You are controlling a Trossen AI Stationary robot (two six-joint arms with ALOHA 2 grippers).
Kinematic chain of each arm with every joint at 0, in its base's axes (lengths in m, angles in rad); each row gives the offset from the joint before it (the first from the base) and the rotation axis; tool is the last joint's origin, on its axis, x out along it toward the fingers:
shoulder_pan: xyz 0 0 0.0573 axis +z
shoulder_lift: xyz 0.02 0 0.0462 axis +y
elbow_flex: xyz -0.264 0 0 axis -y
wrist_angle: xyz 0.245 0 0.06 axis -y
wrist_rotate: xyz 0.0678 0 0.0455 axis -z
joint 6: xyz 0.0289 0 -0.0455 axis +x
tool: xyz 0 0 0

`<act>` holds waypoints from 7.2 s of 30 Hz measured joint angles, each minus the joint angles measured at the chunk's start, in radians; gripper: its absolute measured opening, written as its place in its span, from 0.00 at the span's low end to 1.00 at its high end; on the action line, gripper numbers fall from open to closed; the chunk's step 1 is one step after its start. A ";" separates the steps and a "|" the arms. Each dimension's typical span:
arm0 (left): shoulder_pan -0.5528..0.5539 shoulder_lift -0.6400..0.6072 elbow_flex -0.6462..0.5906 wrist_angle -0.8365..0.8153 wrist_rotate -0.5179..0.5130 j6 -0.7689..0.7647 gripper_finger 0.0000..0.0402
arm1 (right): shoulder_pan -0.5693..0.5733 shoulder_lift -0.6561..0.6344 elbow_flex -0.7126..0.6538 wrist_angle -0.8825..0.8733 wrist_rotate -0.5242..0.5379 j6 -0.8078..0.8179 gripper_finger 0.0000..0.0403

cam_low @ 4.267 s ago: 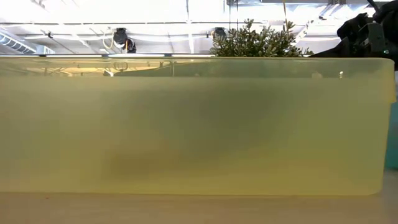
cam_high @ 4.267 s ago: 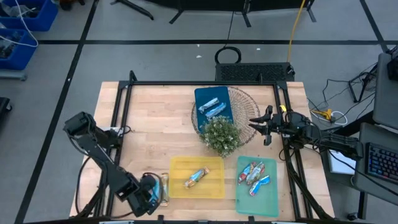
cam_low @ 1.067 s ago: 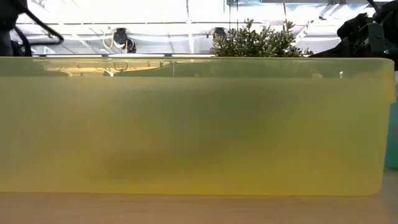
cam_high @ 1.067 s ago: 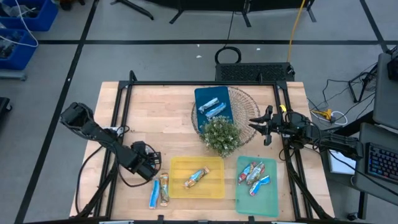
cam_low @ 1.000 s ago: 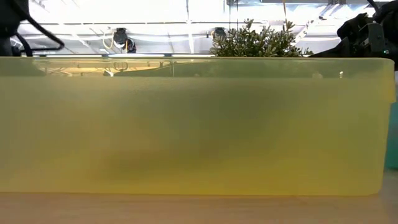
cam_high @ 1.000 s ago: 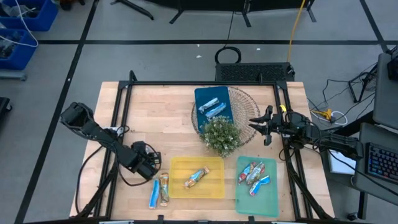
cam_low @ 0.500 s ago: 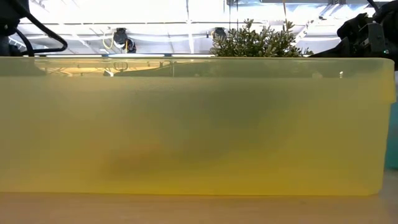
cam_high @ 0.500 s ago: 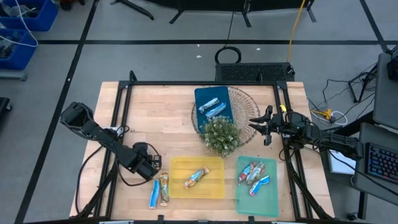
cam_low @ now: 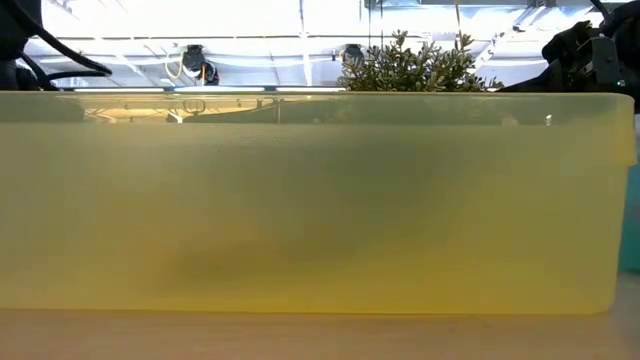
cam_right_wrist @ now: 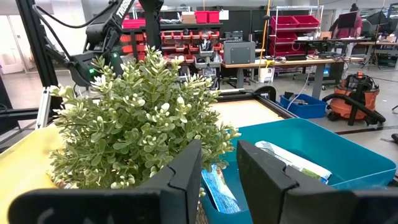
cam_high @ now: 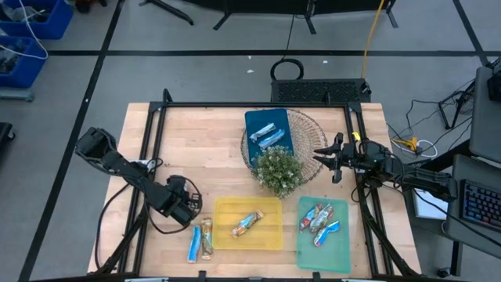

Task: Pick and place Granola Bars by type
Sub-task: Put the yellow granola bar into the yellow bin

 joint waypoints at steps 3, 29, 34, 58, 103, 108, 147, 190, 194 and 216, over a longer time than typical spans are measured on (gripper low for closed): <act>0.000 -0.032 0.000 -0.017 -0.069 0.014 0.05 | 0.000 0.000 0.000 0.000 0.000 0.000 0.23; 0.150 -0.227 0.054 0.954 -0.074 1.402 0.04 | 0.000 0.000 0.000 0.000 0.000 0.000 0.23; 0.201 -0.163 0.053 0.953 0.039 1.558 0.04 | 0.000 0.000 0.000 0.000 0.000 0.000 0.23; 0.287 -0.056 0.053 1.093 0.182 1.776 0.03 | 0.000 0.000 0.000 0.000 0.000 0.000 0.23; 0.208 -0.058 0.053 1.488 -0.358 2.141 0.03 | 0.000 0.000 0.000 0.000 0.000 0.000 0.23; 0.223 -0.058 0.053 1.479 -0.137 2.139 0.03 | 0.000 0.000 0.000 0.000 0.000 0.000 0.23; 0.288 0.315 0.463 0.453 0.365 1.524 0.03 | 0.000 0.010 0.000 0.000 0.000 0.000 0.23; 0.237 -0.761 -0.523 1.563 0.006 1.985 0.31 | 0.000 0.019 0.000 0.002 0.000 0.000 0.23; 0.237 -0.857 -0.614 1.621 0.139 1.932 0.31 | 0.000 0.022 0.000 0.001 0.000 0.000 0.23; 0.006 -0.500 -0.584 1.239 0.235 0.628 0.31 | 0.000 0.022 0.000 0.001 0.000 0.000 0.23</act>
